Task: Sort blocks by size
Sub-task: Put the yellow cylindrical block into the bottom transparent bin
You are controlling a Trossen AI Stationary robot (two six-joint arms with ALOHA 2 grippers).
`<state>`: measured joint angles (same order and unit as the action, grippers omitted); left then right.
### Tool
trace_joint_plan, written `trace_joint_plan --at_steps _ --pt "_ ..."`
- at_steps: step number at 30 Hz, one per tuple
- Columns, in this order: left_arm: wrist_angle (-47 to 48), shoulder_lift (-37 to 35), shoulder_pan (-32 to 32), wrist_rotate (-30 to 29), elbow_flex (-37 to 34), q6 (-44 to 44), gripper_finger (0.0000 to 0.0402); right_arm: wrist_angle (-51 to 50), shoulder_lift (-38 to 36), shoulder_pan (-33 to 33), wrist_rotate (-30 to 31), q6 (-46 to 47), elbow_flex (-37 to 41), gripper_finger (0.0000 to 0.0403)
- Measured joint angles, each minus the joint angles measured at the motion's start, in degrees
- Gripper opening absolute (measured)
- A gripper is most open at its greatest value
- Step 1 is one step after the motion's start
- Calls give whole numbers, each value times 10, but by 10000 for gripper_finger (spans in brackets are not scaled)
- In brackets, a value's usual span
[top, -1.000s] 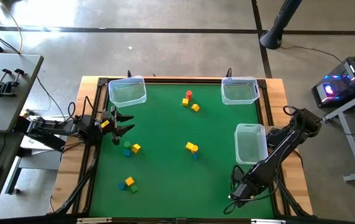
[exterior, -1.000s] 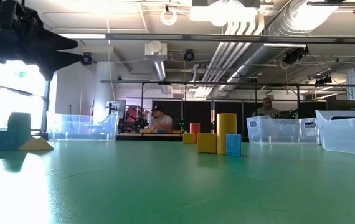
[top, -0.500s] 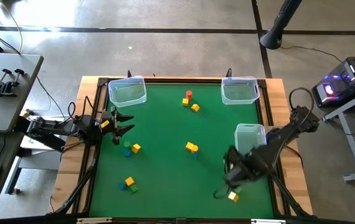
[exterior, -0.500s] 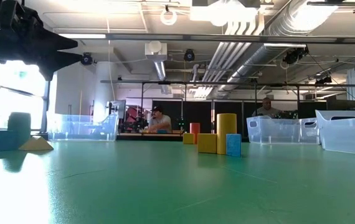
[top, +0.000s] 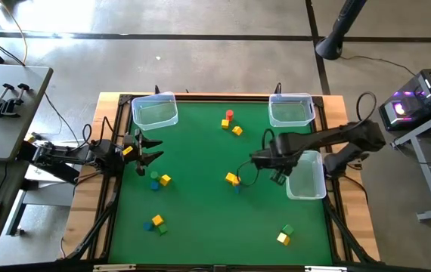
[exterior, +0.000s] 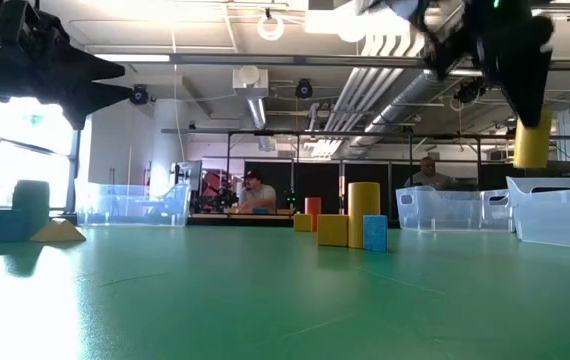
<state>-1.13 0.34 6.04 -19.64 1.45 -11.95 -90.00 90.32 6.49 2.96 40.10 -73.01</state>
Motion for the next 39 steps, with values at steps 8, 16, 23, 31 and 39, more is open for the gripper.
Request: trace_joint_plan --at_steps 8,16,23,31,39 --pt "-1 0 0 0 0 -10 207 1 -10 -20 -1 -30 80 129" --pt "0 0 0 0 0 -14 207 89 -12 -30 -19 -54 163 130" --pt "0 0 0 0 0 -14 207 112 -12 -31 -20 -61 190 130" --pt "0 0 0 0 0 -14 207 155 -12 -31 -25 -75 210 130" --pt "0 0 0 0 0 -14 207 157 -12 -31 -22 -72 211 145"
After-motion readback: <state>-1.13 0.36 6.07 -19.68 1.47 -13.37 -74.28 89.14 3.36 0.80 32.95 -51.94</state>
